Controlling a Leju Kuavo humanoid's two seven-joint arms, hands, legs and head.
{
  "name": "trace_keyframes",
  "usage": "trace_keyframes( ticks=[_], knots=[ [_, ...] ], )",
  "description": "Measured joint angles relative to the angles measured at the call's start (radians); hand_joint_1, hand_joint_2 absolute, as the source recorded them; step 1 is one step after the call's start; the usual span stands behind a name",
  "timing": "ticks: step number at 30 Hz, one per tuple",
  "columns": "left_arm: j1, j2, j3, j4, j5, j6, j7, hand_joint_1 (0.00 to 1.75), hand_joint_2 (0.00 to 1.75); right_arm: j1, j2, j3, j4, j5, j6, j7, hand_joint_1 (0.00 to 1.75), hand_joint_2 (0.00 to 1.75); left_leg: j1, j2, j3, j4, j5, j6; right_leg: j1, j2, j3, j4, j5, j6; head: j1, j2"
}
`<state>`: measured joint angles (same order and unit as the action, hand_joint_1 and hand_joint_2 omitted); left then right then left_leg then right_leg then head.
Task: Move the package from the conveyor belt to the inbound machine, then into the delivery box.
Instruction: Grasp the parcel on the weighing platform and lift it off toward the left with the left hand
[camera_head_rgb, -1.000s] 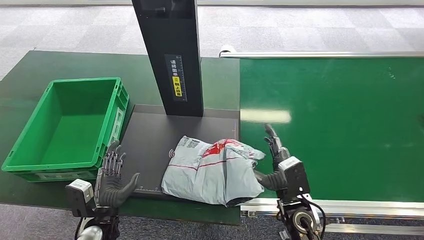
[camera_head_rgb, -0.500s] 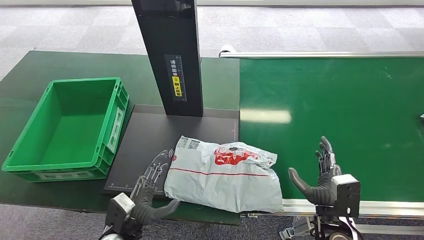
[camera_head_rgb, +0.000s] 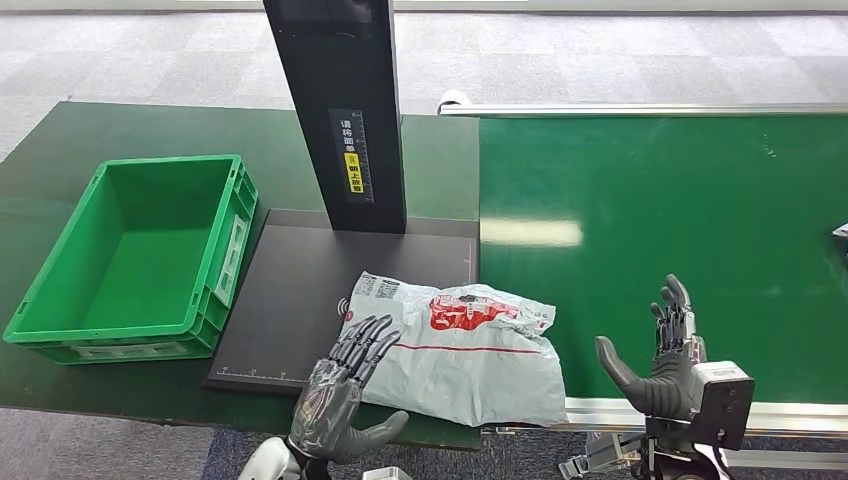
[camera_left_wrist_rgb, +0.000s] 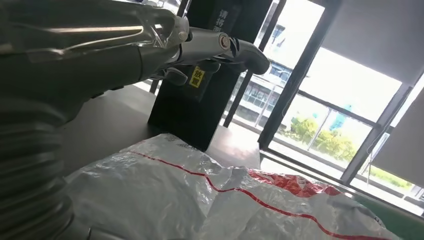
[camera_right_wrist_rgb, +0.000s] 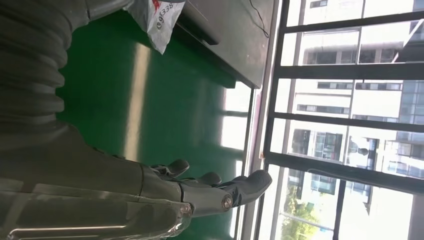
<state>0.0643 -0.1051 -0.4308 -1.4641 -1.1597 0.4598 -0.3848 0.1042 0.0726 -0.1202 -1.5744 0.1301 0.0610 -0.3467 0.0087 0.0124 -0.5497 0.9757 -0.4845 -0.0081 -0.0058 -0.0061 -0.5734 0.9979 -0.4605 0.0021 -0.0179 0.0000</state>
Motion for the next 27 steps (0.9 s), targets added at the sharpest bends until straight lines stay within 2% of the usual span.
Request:
trace_keyframes(
  ticks=[4,15,27],
  knots=[
    [-0.023,0.014,-0.037,0.023,-0.039,0.012,0.028,0.0,1.75,0.005,0.0,-0.001,-0.015,-0.017,-0.013,-0.008,0.0,1.75,0.0,0.0,0.0,0.0,0.0,0.0,0.0,0.0,0.0,0.0,0.0,0.0,0.0,0.0],
    [-0.077,0.027,-0.123,0.167,0.018,-0.091,0.014,0.0,1.75,0.031,0.019,-0.029,-0.097,-0.044,-0.051,-0.023,0.0,1.75,0.0,0.0,0.0,0.0,0.0,0.0,0.0,0.0,0.0,0.0,0.0,0.0,0.0,0.0],
    [-0.129,0.026,-0.162,0.291,0.015,-0.08,0.028,0.0,1.75,0.044,0.038,-0.04,-0.14,-0.028,-0.051,-0.021,0.0,1.75,0.0,0.0,0.0,0.0,0.0,0.0,0.0,0.0,0.0,0.0,0.0,0.0,0.0,0.0]
  ],
)
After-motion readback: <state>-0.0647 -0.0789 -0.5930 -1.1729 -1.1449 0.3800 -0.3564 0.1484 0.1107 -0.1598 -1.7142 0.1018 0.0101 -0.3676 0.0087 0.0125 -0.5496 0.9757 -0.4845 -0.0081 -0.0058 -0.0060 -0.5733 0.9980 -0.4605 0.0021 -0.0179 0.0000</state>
